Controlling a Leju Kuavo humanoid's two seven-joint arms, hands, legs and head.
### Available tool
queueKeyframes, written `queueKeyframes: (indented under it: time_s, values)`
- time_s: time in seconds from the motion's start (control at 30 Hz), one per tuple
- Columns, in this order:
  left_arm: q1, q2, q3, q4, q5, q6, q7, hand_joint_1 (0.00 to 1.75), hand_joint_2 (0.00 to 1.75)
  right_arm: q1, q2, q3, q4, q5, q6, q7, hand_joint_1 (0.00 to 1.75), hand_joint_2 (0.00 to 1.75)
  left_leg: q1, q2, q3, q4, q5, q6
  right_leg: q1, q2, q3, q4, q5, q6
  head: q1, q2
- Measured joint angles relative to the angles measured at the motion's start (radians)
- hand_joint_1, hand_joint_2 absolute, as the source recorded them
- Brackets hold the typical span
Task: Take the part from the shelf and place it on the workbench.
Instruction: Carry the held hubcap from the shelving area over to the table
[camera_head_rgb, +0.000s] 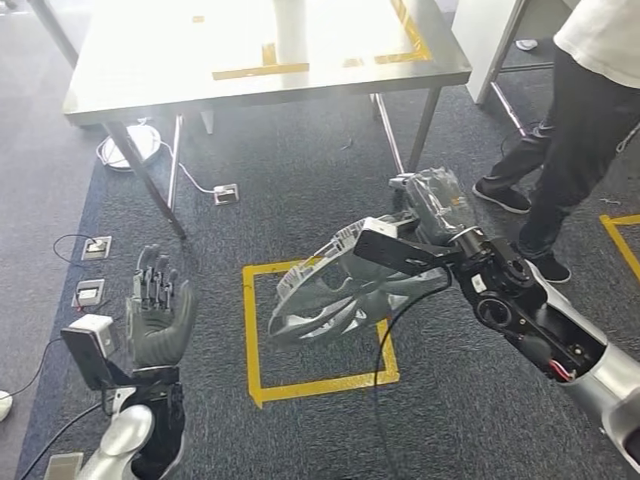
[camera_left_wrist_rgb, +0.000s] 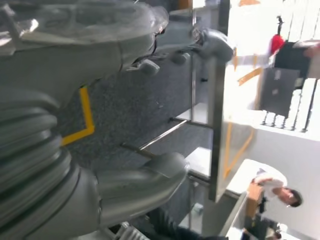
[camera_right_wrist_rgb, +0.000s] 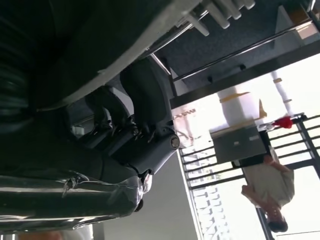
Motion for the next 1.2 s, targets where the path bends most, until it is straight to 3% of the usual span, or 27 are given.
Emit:
queueKeyframes:
  time_s: [0.07, 0.1, 0.13, 0.17, 0.2, 0.23, 0.27, 0.3, 0.33, 0.37, 0.43, 0.5, 0.6, 0.63, 0.67, 0.7, 0.8, 0.83, 0.87, 0.93, 0.97, 1.03, 1.1, 1.17, 1.2]
  values:
    - [0.005, 0.000, 0.000, 0.002, 0.000, 0.000, -0.001, 0.00, 1.75, 0.012, 0.000, 0.001, 0.003, 0.001, -0.001, 0.000, 1.75, 1.75, 0.006, 0.012, -0.074, 0.144, -0.036, -0.024, -0.002, 0.000, 0.039, -0.010, -0.022, -0.005, -0.009, 0.000]
    - [0.009, 0.000, 0.000, 0.003, 0.000, 0.000, 0.000, 0.00, 1.75, 0.020, 0.000, 0.002, 0.006, 0.001, 0.000, 0.000, 1.75, 1.75, 0.008, 0.014, -0.107, 0.195, -0.066, -0.030, -0.001, 0.000, 0.060, -0.015, -0.033, -0.005, -0.013, 0.000]
    - [0.011, 0.000, 0.000, 0.005, 0.000, 0.000, 0.000, 0.00, 1.75, 0.027, 0.000, 0.004, 0.008, 0.002, 0.000, 0.000, 1.75, 1.75, 0.008, 0.014, -0.133, 0.220, -0.090, -0.028, -0.001, 0.001, 0.080, -0.018, -0.046, -0.005, -0.016, 0.000]
    - [0.012, 0.000, 0.000, 0.005, 0.001, 0.000, 0.000, 0.00, 1.75, 0.030, 0.000, 0.005, 0.009, 0.002, 0.000, 0.000, 1.75, 1.75, 0.006, 0.014, -0.152, 0.213, -0.095, -0.019, 0.001, 0.002, 0.098, -0.021, -0.057, -0.005, -0.020, 0.000]
    - [0.012, 0.000, 0.000, 0.006, 0.001, 0.000, 0.000, 0.00, 1.75, 0.029, 0.000, 0.005, 0.008, 0.002, 0.000, 0.000, 1.75, 1.75, 0.001, 0.014, -0.162, 0.176, -0.072, -0.003, 0.003, 0.004, 0.113, -0.023, -0.068, -0.005, -0.024, 0.000]
    - [0.011, 0.000, 0.000, 0.006, 0.001, 0.000, 0.000, 0.00, 1.75, 0.027, 0.000, 0.005, 0.008, 0.002, 0.000, 0.000, 1.75, 1.75, -0.008, 0.013, -0.165, 0.115, -0.018, 0.018, 0.006, 0.005, 0.127, -0.025, -0.078, -0.006, -0.027, 0.000]
    - [0.012, 0.001, 0.000, 0.006, 0.001, 0.000, 0.000, 0.00, 1.75, 0.025, 0.000, 0.005, 0.007, 0.002, 0.000, 0.000, 1.75, 1.75, -0.019, 0.013, -0.167, 0.042, 0.062, 0.043, 0.008, 0.006, 0.138, -0.028, -0.088, -0.005, -0.028, 0.000]
    - [0.013, 0.002, 0.000, 0.006, 0.001, 0.000, 0.000, 0.00, 1.75, 0.025, 0.000, 0.006, 0.006, 0.002, 0.000, 0.000, 1.75, 1.75, -0.029, 0.013, -0.163, -0.018, 0.125, 0.062, 0.010, 0.008, 0.147, -0.033, -0.095, -0.002, -0.027, 0.000]
    - [0.013, 0.003, 0.000, 0.006, 0.001, 0.000, 0.000, 0.00, 1.75, 0.024, 0.000, 0.006, 0.006, 0.002, 0.000, 0.000, 1.75, 1.75, -0.039, 0.010, -0.160, -0.059, 0.170, 0.074, 0.011, 0.008, 0.154, -0.039, -0.102, 0.002, -0.026, 0.000]
    - [0.013, 0.004, 0.000, 0.006, 0.001, 0.000, 0.001, 0.00, 1.75, 0.022, 0.000, 0.006, 0.006, 0.002, 0.001, 0.000, 1.75, 1.75, -0.045, 0.010, -0.157, -0.081, 0.187, 0.082, 0.012, 0.009, 0.161, -0.044, -0.107, 0.008, -0.026, 0.000]
    - [0.006, 0.003, 0.000, 0.005, 0.000, -0.001, 0.001, 0.00, 1.75, 0.014, 0.000, 0.003, 0.001, 0.002, 0.001, 0.001, 1.75, 1.75, -0.045, 0.008, -0.137, -0.093, 0.167, 0.082, 0.013, 0.006, 0.171, -0.043, -0.115, 0.017, -0.026, 0.000]
    - [0.001, 0.002, 0.000, 0.005, -0.002, -0.002, 0.001, 0.00, 1.75, 0.007, 0.000, -0.001, -0.004, 0.002, 0.000, 0.003, 1.75, 1.75, -0.040, 0.006, -0.101, -0.116, 0.156, 0.083, 0.017, 0.001, 0.160, 0.012, -0.134, 0.015, -0.019, 0.000]
    - [0.010, 0.001, 0.000, 0.009, -0.004, -0.004, 0.002, 0.00, 1.75, 0.015, 0.000, 0.002, -0.002, 0.002, 0.001, 0.008, 1.75, 1.75, -0.038, 0.004, -0.039, -0.139, 0.133, 0.085, 0.028, -0.002, 0.077, 0.197, -0.215, 0.007, -0.004, 0.000]
    - [0.013, 0.001, 0.000, 0.010, -0.004, -0.005, 0.002, 0.00, 1.75, 0.019, 0.000, 0.003, -0.001, 0.002, 0.003, 0.010, 1.75, 1.75, -0.038, 0.002, -0.024, -0.141, 0.121, 0.083, 0.030, -0.002, 0.047, 0.235, -0.239, 0.009, 0.000, 0.000]
    - [0.014, 0.001, 0.000, 0.011, -0.005, -0.005, 0.003, 0.00, 1.75, 0.021, 0.000, 0.003, -0.001, 0.002, 0.003, 0.010, 1.75, 1.75, -0.038, 0.001, -0.009, -0.143, 0.110, 0.082, 0.030, -0.002, 0.024, 0.242, -0.243, 0.013, 0.002, 0.000]
    - [0.014, 0.001, 0.000, 0.011, -0.005, -0.005, 0.003, 0.00, 1.75, 0.021, 0.000, 0.003, -0.001, 0.002, 0.004, 0.010, 1.75, 1.75, -0.037, -0.001, 0.004, -0.143, 0.098, 0.079, 0.029, -0.002, 0.011, 0.214, -0.218, 0.018, 0.004, 0.000]
    - [0.014, 0.000, 0.000, 0.011, -0.007, -0.005, 0.004, 0.00, 1.75, 0.019, 0.000, 0.001, -0.004, 0.002, 0.005, 0.011, 1.75, 1.75, -0.036, -0.004, 0.034, -0.132, 0.064, 0.069, 0.023, -0.008, 0.005, 0.028, -0.030, 0.027, 0.010, 0.000]
    - [0.015, 0.000, 0.000, 0.012, -0.007, -0.005, 0.004, 0.00, 1.75, 0.020, 0.000, 0.001, -0.004, 0.002, 0.006, 0.013, 1.75, 1.75, -0.036, -0.005, 0.034, -0.122, 0.054, 0.065, 0.024, -0.009, 0.007, -0.011, 0.010, 0.022, 0.009, 0.000]
    - [0.015, 0.000, 0.000, 0.011, -0.008, -0.005, 0.005, 0.00, 1.75, 0.021, 0.000, 0.002, -0.005, 0.002, 0.007, 0.014, 1.75, 1.75, -0.037, -0.005, 0.030, -0.111, 0.044, 0.060, 0.026, -0.010, 0.005, -0.023, 0.023, 0.015, 0.008, 0.000]
    - [0.011, -0.002, 0.000, 0.010, -0.008, -0.005, 0.007, 0.00, 1.75, 0.016, -0.001, 0.001, -0.008, 0.002, 0.009, 0.016, 1.75, 1.75, -0.038, -0.006, 0.019, -0.092, 0.026, 0.050, 0.027, -0.008, 0.008, -0.007, 0.006, -0.003, 0.005, 0.000]
    - [0.008, -0.002, 0.000, 0.009, -0.009, -0.004, 0.007, 0.00, 1.75, 0.011, -0.001, 0.000, -0.009, 0.001, 0.010, 0.016, 1.75, 1.75, -0.037, -0.003, 0.007, -0.068, 0.019, 0.042, 0.025, -0.006, 0.011, -0.003, -0.001, -0.007, 0.003, 0.000]
    - [0.003, -0.003, 0.000, 0.009, -0.009, -0.004, 0.005, 0.00, 1.75, 0.004, -0.002, -0.001, -0.009, 0.000, 0.009, 0.016, 1.75, 1.75, -0.030, 0.005, -0.046, 0.038, -0.005, 0.018, 0.017, -0.004, 0.033, -0.007, -0.015, -0.014, -0.005, 0.000]
    - [0.008, -0.003, 0.000, 0.012, -0.008, -0.004, 0.004, 0.00, 1.75, 0.009, -0.002, 0.004, -0.003, -0.004, 0.007, 0.014, 1.75, 1.75, -0.017, 0.012, -0.121, 0.177, -0.055, -0.005, 0.014, -0.004, 0.062, -0.011, -0.034, -0.016, -0.013, 0.000]
    - [0.013, -0.003, 0.000, 0.015, -0.008, -0.004, 0.004, 0.00, 1.75, 0.017, -0.003, 0.009, 0.002, -0.008, 0.006, 0.012, 1.75, 1.75, -0.011, 0.015, -0.174, 0.236, -0.080, -0.005, 0.014, -0.003, 0.092, -0.013, -0.055, -0.015, -0.019, 0.000]
    - [0.013, -0.003, 0.000, 0.016, -0.008, -0.004, 0.004, 0.00, 1.75, 0.018, -0.003, 0.011, 0.003, -0.009, 0.006, 0.012, 1.75, 1.75, -0.013, 0.015, -0.185, 0.215, -0.059, 0.003, 0.015, -0.002, 0.105, -0.014, -0.064, -0.015, -0.022, 0.000]
